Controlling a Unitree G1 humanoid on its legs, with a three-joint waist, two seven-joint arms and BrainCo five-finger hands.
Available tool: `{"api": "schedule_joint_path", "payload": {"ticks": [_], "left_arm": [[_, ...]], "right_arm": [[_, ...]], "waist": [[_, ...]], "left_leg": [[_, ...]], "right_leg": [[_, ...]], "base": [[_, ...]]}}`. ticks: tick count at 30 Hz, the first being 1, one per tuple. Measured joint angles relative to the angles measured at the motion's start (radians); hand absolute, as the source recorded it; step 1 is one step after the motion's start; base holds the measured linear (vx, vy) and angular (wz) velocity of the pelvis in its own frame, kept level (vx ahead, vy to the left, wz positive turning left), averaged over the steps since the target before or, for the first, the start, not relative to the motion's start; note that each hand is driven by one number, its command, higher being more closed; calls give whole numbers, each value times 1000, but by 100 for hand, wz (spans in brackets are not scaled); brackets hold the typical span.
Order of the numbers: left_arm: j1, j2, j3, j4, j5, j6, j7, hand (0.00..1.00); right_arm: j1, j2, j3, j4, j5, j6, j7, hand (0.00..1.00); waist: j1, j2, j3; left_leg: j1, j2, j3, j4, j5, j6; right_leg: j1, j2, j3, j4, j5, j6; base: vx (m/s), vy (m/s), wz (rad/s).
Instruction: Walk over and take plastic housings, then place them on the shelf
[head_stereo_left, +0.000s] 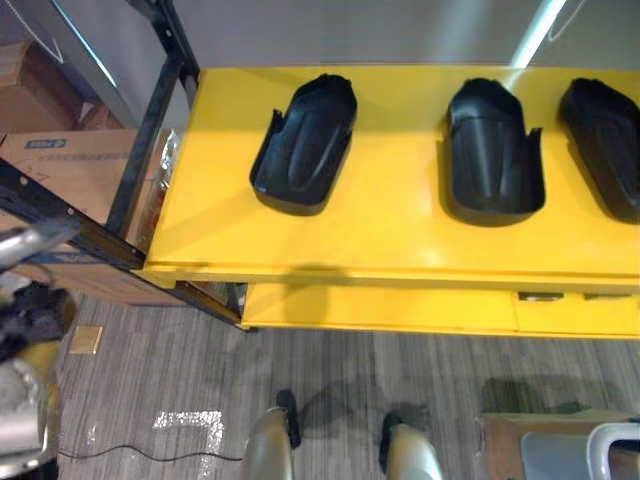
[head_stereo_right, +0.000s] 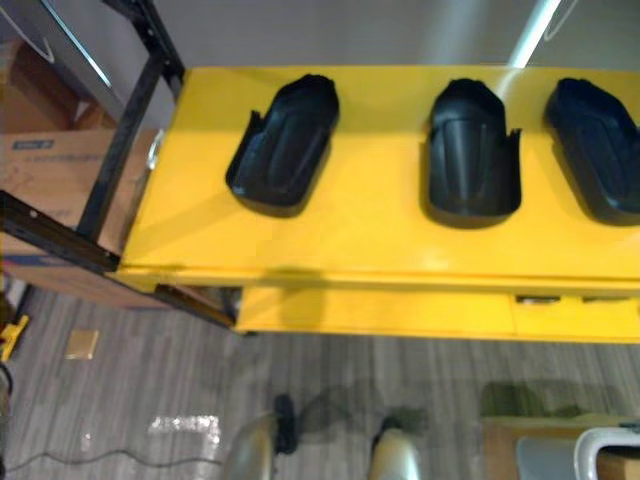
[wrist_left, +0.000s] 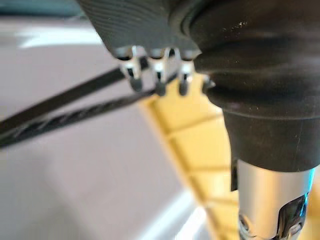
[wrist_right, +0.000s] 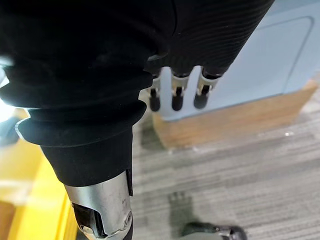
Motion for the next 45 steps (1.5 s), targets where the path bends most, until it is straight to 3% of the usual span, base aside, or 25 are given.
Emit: {"api": "schedule_joint_path", "payload": {"ticks": [6,13,20,26,34,45], "left_arm": [[-158,23,-200,144,-54,58,-58,0],[-458,23,-424,442,-94,140,-67,0],[-704,-8,-573,752,-101,223,-80,0],[-881,-110,-577,991,-19,277,-53,0],[-990,-177,-603,1090,30,319,-72,0],[-994,-158,-674,1092,18,339,-155,0]], "right_arm": [[0,2,-16,-13,20,13,26,0],[1,19,-11,-89,61,19,45,0],[1,26,36,-129,77,29,49,0],[1,31,74,-132,78,37,64,0],[-2,36,74,-133,98,42,64,0],[-3,44,74,-132,97,64,65,0]], "waist": [[-7,-6,3],[-28,-53,20],[-43,-77,31],[-49,-105,39],[-43,-108,38],[-17,-108,38]], "left_leg": [[4,0,1,-10,2,-3],[10,14,10,-10,4,-7],[17,27,32,6,-6,-7],[6,49,55,42,-29,-4],[-13,57,56,64,-32,-3],[-12,61,63,58,-40,4]], "right_leg": [[0,1,1,1,0,0],[-1,13,9,4,0,-1],[-4,19,31,20,1,-1],[-38,20,68,54,4,4],[-70,22,79,93,6,7],[-76,21,79,94,23,15]], "base": [[0,0,0],[2,-10,-2],[-11,0,-7],[-51,21,-17],[-16,1,-2],[0,0,0]]}}
